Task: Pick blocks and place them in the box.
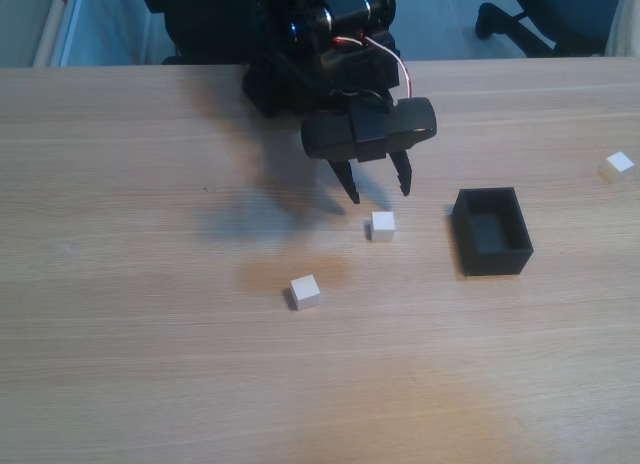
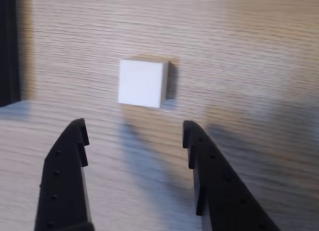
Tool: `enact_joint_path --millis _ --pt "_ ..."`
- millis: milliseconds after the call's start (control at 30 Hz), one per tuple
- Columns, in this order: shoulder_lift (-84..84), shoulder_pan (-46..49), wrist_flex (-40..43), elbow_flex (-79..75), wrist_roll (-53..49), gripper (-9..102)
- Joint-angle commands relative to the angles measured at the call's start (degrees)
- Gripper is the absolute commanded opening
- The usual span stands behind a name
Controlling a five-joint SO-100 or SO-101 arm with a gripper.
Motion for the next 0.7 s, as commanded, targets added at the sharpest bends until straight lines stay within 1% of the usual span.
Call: enact_joint_path --millis 0,667 --pt "-1.32 -0.44 -3.6 -1.49 0.62 19" --pt "-12.74 1.23 -21.53 3.16 0.79 16"
